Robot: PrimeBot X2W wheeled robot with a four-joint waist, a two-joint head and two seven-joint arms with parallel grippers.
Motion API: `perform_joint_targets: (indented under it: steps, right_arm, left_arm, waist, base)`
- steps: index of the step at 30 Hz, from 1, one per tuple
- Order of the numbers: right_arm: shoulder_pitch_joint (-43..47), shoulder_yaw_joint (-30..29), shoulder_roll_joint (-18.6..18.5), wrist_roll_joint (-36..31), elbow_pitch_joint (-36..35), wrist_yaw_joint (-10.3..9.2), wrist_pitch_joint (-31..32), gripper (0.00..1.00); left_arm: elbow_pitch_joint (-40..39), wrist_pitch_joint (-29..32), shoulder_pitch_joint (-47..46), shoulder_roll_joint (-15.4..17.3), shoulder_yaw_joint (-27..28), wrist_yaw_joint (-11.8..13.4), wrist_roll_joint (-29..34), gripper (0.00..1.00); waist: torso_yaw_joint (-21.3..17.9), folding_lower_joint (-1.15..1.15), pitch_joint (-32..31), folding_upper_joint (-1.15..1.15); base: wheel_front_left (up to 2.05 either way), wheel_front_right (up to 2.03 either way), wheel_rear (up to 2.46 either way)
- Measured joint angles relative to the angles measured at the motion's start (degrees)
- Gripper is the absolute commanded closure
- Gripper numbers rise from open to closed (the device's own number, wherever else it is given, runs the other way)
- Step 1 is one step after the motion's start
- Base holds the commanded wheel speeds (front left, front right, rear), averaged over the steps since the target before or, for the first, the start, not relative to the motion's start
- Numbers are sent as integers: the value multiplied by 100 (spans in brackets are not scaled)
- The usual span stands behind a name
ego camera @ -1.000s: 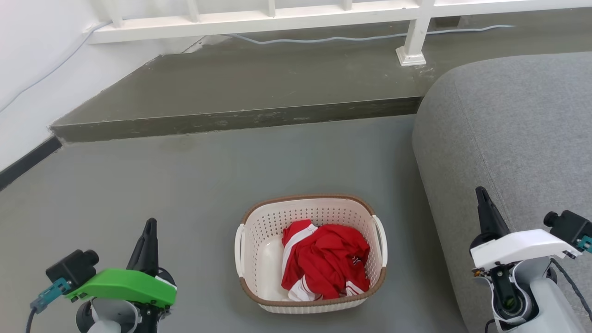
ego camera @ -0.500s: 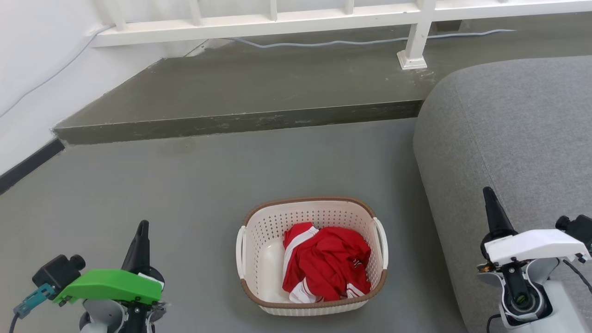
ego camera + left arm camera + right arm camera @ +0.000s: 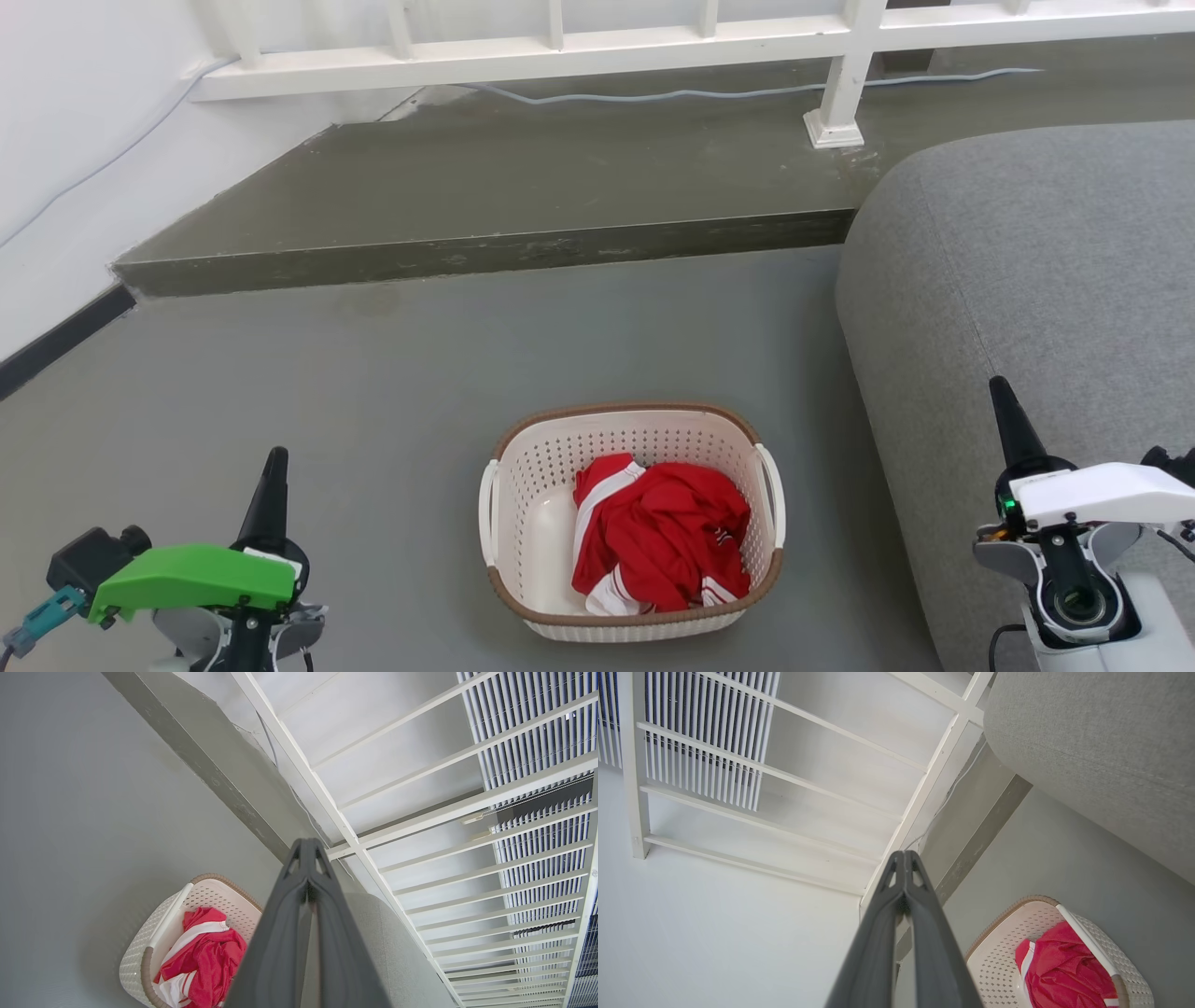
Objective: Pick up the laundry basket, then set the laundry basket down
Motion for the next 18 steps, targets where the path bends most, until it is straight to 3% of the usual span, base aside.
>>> perform_joint_targets:
  steps: [18]
  right_arm:
    - [0,-305,54,1384,-38,64,386,100]
  left_arm:
    - [0,376,-1,0,293,-5,-1311,100]
  waist:
    - [30,0,-77,0]
  base:
    - [0,0,0]
